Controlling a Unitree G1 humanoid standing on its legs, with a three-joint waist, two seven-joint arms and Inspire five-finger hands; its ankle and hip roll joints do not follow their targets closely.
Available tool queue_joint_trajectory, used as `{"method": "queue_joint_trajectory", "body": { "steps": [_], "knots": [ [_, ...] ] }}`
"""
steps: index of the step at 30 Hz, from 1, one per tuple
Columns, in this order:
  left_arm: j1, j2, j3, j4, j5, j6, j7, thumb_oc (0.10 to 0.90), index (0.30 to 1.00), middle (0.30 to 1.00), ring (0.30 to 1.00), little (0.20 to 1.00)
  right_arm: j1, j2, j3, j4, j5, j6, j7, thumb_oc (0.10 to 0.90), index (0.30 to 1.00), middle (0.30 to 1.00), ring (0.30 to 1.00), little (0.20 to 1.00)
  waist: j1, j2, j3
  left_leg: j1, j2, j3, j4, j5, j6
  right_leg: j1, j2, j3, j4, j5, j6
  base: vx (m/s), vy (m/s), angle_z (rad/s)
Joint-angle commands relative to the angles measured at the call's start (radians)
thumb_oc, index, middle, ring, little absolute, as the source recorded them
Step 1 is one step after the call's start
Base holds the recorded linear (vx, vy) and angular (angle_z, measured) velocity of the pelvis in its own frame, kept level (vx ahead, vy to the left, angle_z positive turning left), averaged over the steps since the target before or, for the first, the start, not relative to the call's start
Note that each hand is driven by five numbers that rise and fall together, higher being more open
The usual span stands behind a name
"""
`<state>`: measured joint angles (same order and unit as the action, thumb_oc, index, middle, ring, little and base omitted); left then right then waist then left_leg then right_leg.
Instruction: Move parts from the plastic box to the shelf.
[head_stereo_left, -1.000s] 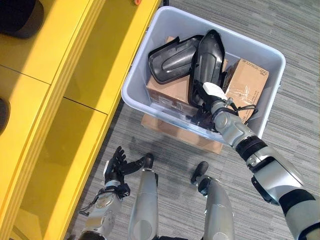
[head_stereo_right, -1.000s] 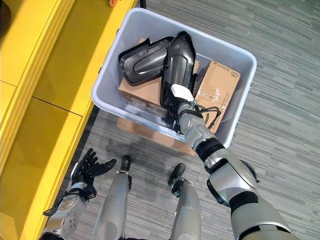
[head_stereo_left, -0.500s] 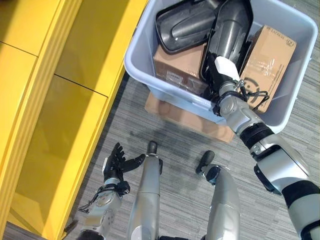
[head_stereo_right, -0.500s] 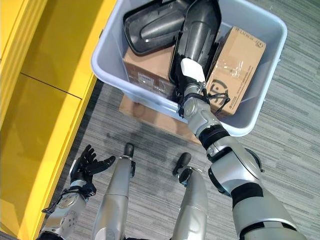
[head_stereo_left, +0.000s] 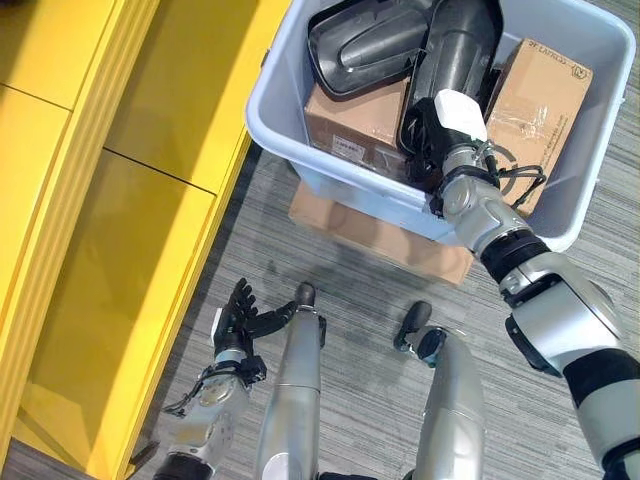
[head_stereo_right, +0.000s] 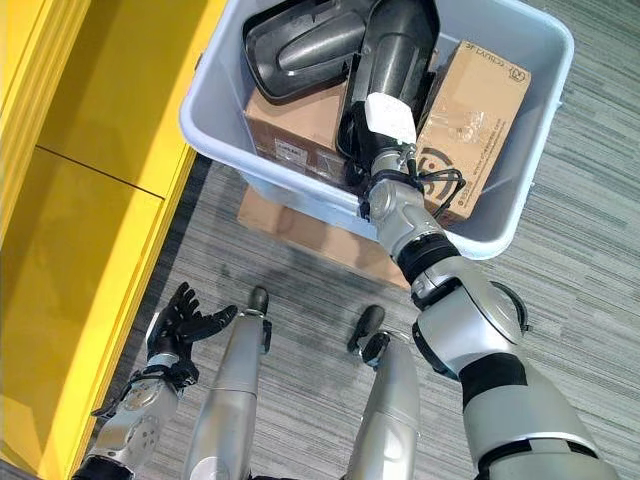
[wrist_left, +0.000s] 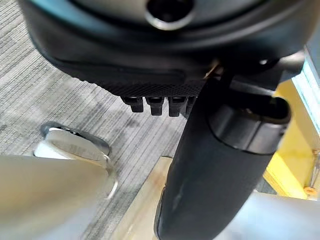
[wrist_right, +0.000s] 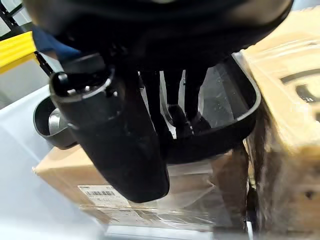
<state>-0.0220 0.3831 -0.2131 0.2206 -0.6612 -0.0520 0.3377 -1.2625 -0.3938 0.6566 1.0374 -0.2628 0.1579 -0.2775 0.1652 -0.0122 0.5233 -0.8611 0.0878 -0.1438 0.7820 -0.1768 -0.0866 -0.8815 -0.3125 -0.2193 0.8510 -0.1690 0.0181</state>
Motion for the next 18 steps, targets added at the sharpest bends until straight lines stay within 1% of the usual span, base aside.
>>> {"method": "queue_joint_trajectory", "body": {
  "steps": [1, 2, 3, 4, 5, 6, 7, 8, 11, 12, 13, 14, 18],
  "knots": [
    [-0.001, 0.038, -0.022, -0.066, 0.002, -0.081, 0.005, 0.900, 1.000, 1.000, 1.000, 1.000, -0.004, 0.000, 0.023, 0.051, 0.019, 0.000, 0.028, 0.400, 0.300, 0.300, 0.300, 0.300, 0.011, 0.047, -0.003, 0.116, 0.034, 0.034, 0.004, -0.139, 0.040, 0.183, -0.025, 0.102, -0.082, -0.104, 0.098, -0.02, -0.031, 0.06],
    [-0.009, 0.037, -0.026, -0.061, 0.005, -0.079, -0.001, 0.900, 1.000, 1.000, 1.000, 1.000, 0.012, 0.013, 0.011, 0.042, 0.021, 0.001, 0.029, 0.400, 0.300, 0.300, 0.300, 0.300, 0.006, 0.043, -0.003, 0.149, 0.034, 0.037, -0.034, -0.122, 0.034, 0.222, -0.026, 0.093, -0.120, -0.086, 0.105, -0.02, -0.033, 0.09],
    [-0.016, 0.038, -0.027, -0.059, 0.010, -0.075, -0.009, 0.900, 1.000, 1.000, 1.000, 1.000, 0.022, 0.023, 0.006, 0.025, 0.016, 0.000, 0.032, 0.400, 0.300, 0.300, 0.300, 0.300, 0.001, 0.040, -0.003, 0.197, 0.035, 0.041, -0.094, -0.091, 0.024, 0.279, -0.023, 0.079, -0.181, -0.057, 0.112, -0.10, -0.027, 0.10],
    [-0.024, 0.039, -0.027, -0.061, 0.011, -0.076, -0.014, 0.900, 1.000, 1.000, 1.000, 1.000, 0.019, 0.024, 0.002, 0.017, 0.015, 0.000, 0.032, 0.400, 0.300, 0.300, 0.300, 0.300, -0.002, 0.037, -0.003, 0.199, 0.032, 0.043, -0.129, -0.050, 0.027, 0.285, -0.023, 0.066, -0.222, -0.017, 0.106, -0.01, -0.015, 0.12],
    [-0.018, 0.039, -0.029, -0.060, 0.011, -0.076, -0.014, 0.900, 1.000, 1.000, 1.000, 1.000, 0.025, 0.027, 0.003, 0.018, 0.015, 0.000, 0.033, 0.400, 0.300, 0.300, 0.300, 0.300, -0.001, 0.038, -0.003, 0.220, 0.036, 0.041, -0.122, -0.079, 0.022, 0.303, -0.021, 0.071, -0.210, -0.043, 0.114, -0.08, -0.003, 0.06],
    [-0.028, 0.041, -0.026, -0.057, 0.013, -0.075, -0.019, 0.900, 1.000, 1.000, 1.000, 1.000, 0.023, 0.028, 0.000, 0.004, 0.011, -0.001, 0.031, 0.400, 0.300, 0.300, 0.300, 0.300, -0.003, 0.034, -0.003, 0.234, 0.034, 0.047, -0.166, -0.034, 0.024, 0.318, -0.021, 0.059, -0.255, -0.001, 0.110, 0.00, -0.016, 0.03],
    [-0.032, 0.044, -0.025, -0.051, 0.016, -0.070, -0.030, 0.900, 1.000, 1.000, 1.000, 1.000, 0.034, 0.029, -0.014, -0.021, 0.014, -0.002, 0.034, 0.400, 0.300, 0.300, 0.300, 0.300, -0.005, 0.030, -0.003, 0.278, 0.033, 0.053, -0.204, -0.018, 0.021, 0.366, -0.019, 0.054, -0.304, 0.023, 0.116, -0.08, -0.004, -0.02],
    [-0.031, 0.044, -0.025, -0.051, 0.016, -0.070, -0.030, 0.900, 1.000, 1.000, 1.000, 1.000, 0.034, 0.029, -0.014, -0.021, 0.014, -0.002, 0.034, 0.400, 0.300, 0.300, 0.300, 0.300, -0.005, 0.030, -0.003, 0.279, 0.033, 0.053, -0.205, -0.017, 0.021, 0.368, -0.018, 0.054, -0.305, 0.023, 0.116, 0.00, -0.010, -0.07],
    [-0.043, 0.045, -0.021, -0.026, 0.022, -0.063, -0.041, 0.900, 1.000, 1.000, 1.000, 1.000, 0.052, 0.034, -0.037, -0.097, 0.035, -0.008, 0.039, 0.400, 0.300, 0.300, 0.300, 0.300, -0.013, 0.019, -0.003, 0.376, 0.036, 0.068, -0.296, 0.016, 0.012, 0.462, -0.014, 0.045, -0.398, 0.061, 0.128, 0.01, 0.000, -0.08],
    [-0.042, 0.045, -0.022, -0.026, 0.022, -0.063, -0.041, 0.900, 1.000, 1.000, 1.000, 1.000, 0.053, 0.034, -0.037, -0.097, 0.035, -0.007, 0.039, 0.400, 0.300, 0.300, 0.300, 0.300, -0.013, 0.020, -0.003, 0.379, 0.036, 0.068, -0.298, 0.017, 0.012, 0.465, -0.013, 0.044, -0.400, 0.062, 0.128, 0.04, -0.008, -0.09],
    [-0.040, 0.053, -0.010, -0.034, 0.025, -0.060, -0.049, 0.900, 1.000, 1.000, 1.000, 1.000, 0.066, 0.031, -0.047, -0.151, 0.039, -0.011, 0.042, 0.400, 0.300, 0.300, 0.300, 0.300, -0.021, 0.010, -0.020, 0.432, 0.042, 0.076, -0.353, 0.039, 0.007, 0.517, -0.014, 0.038, -0.461, 0.091, 0.134, 0.05, -0.016, -0.09],
    [-0.036, 0.054, -0.008, -0.037, 0.026, -0.056, -0.053, 0.900, 1.000, 1.000, 1.000, 1.000, 0.072, 0.031, -0.049, -0.173, 0.036, -0.012, 0.045, 0.400, 0.300, 0.300, 0.300, 0.300, -0.021, 0.006, -0.031, 0.452, 0.045, 0.078, -0.377, 0.046, 0.004, 0.536, -0.013, 0.035, -0.487, 0.098, 0.137, 0.06, -0.015, -0.07],
    [-0.023, 0.061, -0.003, -0.040, 0.030, -0.051, -0.068, 0.900, 1.000, 1.000, 1.000, 1.000, 0.091, 0.026, -0.068, -0.225, 0.046, -0.019, 0.049, 0.400, 0.300, 0.300, 0.300, 0.300, -0.027, 0.000, -0.068, 0.499, 0.049, 0.086, -0.436, 0.073, -0.004, 0.584, -0.014, 0.023, -0.552, 0.127, 0.147, 0.03, -0.008, -0.10]
  ]
}}
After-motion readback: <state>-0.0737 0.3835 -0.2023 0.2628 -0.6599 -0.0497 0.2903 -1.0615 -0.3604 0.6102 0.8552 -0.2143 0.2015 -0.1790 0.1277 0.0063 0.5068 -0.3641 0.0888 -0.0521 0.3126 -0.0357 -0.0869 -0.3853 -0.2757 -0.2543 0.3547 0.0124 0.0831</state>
